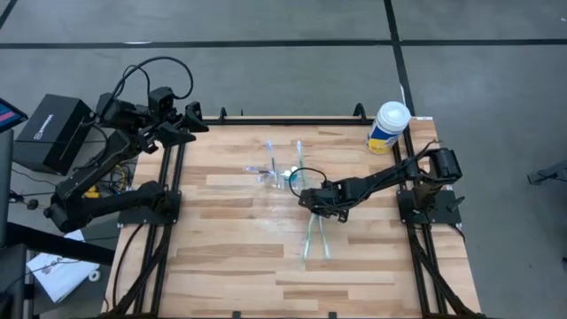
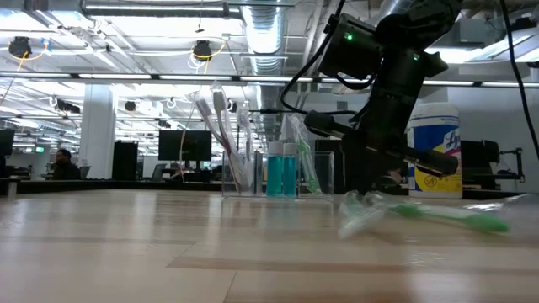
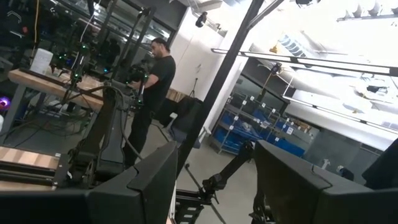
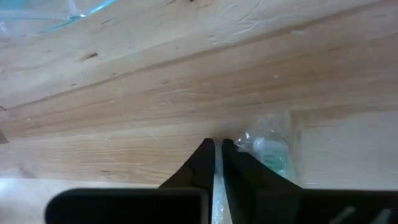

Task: Pick & Place toothbrushing station
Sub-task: Put the left green toothbrush into the transparent organizer

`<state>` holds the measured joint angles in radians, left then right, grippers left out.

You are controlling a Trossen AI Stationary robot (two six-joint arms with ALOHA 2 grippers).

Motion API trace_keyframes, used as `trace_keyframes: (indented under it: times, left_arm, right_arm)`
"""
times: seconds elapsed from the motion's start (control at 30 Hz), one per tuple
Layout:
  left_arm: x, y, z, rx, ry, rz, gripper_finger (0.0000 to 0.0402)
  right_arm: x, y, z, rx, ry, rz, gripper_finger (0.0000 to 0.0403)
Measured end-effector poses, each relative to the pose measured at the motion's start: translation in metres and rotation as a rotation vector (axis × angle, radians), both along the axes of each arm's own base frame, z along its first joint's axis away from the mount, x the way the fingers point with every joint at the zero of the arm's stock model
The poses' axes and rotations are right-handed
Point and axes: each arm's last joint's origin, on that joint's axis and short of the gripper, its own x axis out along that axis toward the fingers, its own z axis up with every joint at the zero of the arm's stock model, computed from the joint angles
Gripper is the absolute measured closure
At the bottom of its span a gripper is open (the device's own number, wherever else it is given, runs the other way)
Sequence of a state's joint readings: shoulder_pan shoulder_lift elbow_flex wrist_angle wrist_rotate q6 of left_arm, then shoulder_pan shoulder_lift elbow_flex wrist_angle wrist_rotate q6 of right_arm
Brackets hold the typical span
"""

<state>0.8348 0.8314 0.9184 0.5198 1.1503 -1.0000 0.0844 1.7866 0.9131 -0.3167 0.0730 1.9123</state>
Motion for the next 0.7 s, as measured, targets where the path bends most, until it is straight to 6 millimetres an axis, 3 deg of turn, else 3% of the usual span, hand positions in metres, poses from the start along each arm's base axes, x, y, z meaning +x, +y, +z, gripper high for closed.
trace_keyframes:
  times: [0.43,0.7]
  left_arm:
    - [0.000,0.000,0.000,-0.001,-0.001,0.002,0.0193]
    - [0.000,0.000,0.000,-0.002,-0.003,0.006,0.0193]
  right_arm:
    - [0.003,-0.006,0.008,-0.110,-0.065,-0.030,0.0399]
    - [0.009,-0.008,0.031,-0.197,-0.218,-0.037,0.0401]
